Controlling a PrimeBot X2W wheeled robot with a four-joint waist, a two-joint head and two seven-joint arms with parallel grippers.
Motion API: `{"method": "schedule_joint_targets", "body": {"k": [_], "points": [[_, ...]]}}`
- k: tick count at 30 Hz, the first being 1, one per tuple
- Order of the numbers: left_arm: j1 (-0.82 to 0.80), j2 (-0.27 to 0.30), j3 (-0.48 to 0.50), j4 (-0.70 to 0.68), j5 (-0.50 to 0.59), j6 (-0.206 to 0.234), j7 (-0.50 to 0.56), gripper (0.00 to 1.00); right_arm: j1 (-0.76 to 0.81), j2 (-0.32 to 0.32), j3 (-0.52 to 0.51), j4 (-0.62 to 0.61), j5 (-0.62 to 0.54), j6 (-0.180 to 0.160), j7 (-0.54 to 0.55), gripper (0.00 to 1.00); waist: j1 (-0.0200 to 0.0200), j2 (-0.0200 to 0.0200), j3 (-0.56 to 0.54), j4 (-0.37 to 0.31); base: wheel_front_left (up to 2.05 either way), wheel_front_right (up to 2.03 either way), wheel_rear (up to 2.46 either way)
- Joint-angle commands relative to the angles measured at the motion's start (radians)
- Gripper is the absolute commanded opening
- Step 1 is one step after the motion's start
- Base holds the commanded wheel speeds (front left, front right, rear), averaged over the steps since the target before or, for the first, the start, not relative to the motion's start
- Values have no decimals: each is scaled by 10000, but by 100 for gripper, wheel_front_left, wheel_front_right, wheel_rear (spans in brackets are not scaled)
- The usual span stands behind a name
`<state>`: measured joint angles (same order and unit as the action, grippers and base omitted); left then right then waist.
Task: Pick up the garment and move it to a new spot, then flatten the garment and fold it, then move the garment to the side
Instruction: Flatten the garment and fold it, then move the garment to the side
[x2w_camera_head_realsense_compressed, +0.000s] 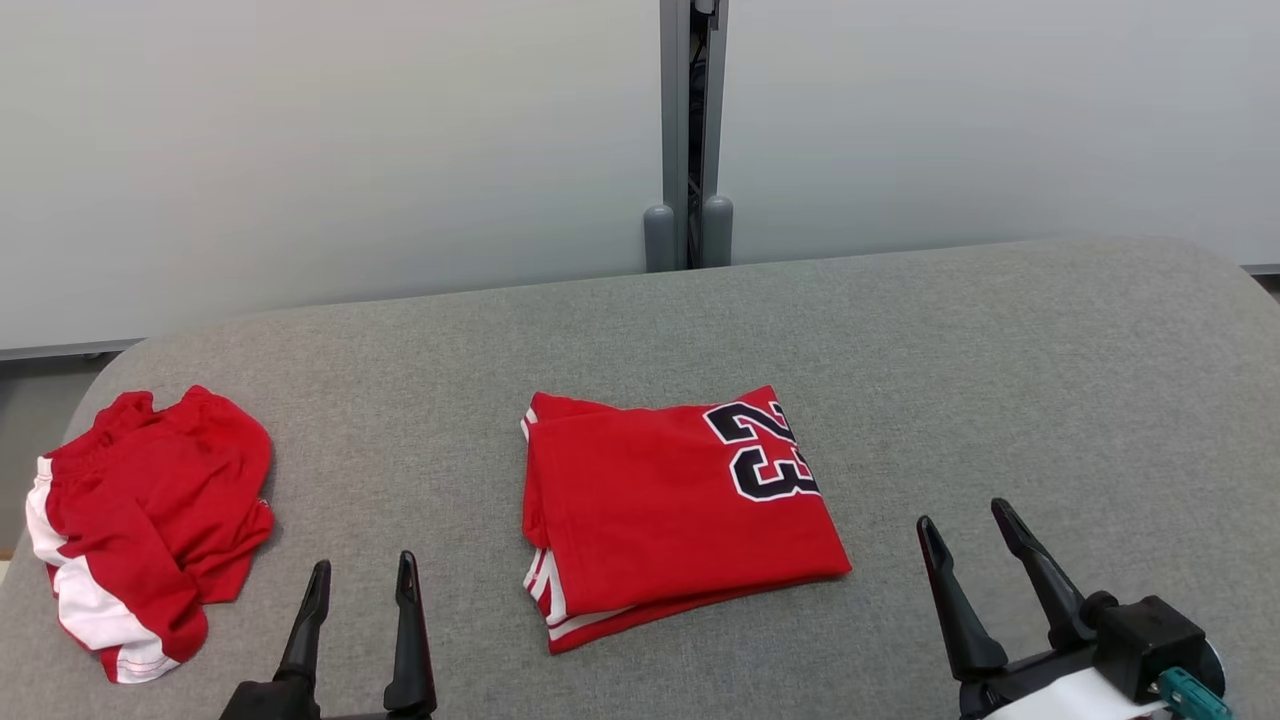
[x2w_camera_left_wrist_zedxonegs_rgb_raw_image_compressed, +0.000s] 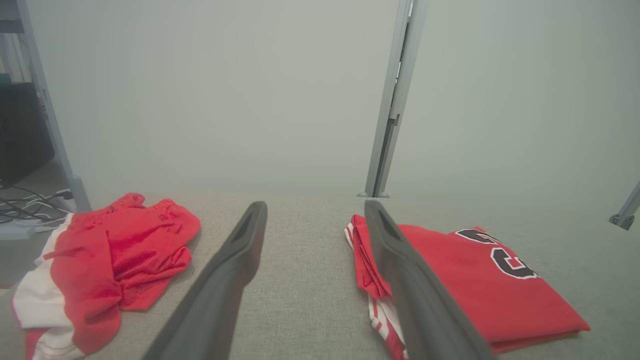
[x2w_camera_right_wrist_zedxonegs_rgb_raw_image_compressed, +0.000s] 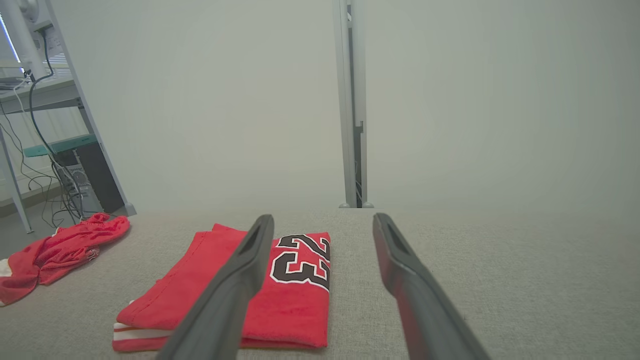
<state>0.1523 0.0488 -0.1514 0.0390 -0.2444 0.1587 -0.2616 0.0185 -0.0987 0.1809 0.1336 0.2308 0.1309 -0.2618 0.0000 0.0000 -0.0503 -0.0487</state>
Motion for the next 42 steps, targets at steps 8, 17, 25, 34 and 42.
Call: {"method": "schedule_joint_targets", "body": {"k": [8,17,25,34,42], "points": [[198,36,-29,159,490,-103,-39,100,215,51,42,-83,-170,-1,-52,100,0,0,-46,92,0,0,0],[207,36,-58,215,701,-97,-39,100,185,144,-111,-24,-72,-3,-52,100,0,0,-33,157,0,0,0],[89,36,-173,269,781,-135,-39,100,-262,175,-4,615,236,-1,-53,100,0,0,132,263,0,0,0],[-132,36,-516,412,890,-232,-39,100,-1837,-97,1138,3223,2969,-1,-32,100,0,0,412,633,0,0,0],[-299,38,-810,421,1019,-289,-39,100,-3223,-609,1911,4822,5352,-1,68,100,0,0,777,1095,0,0,0]]}}
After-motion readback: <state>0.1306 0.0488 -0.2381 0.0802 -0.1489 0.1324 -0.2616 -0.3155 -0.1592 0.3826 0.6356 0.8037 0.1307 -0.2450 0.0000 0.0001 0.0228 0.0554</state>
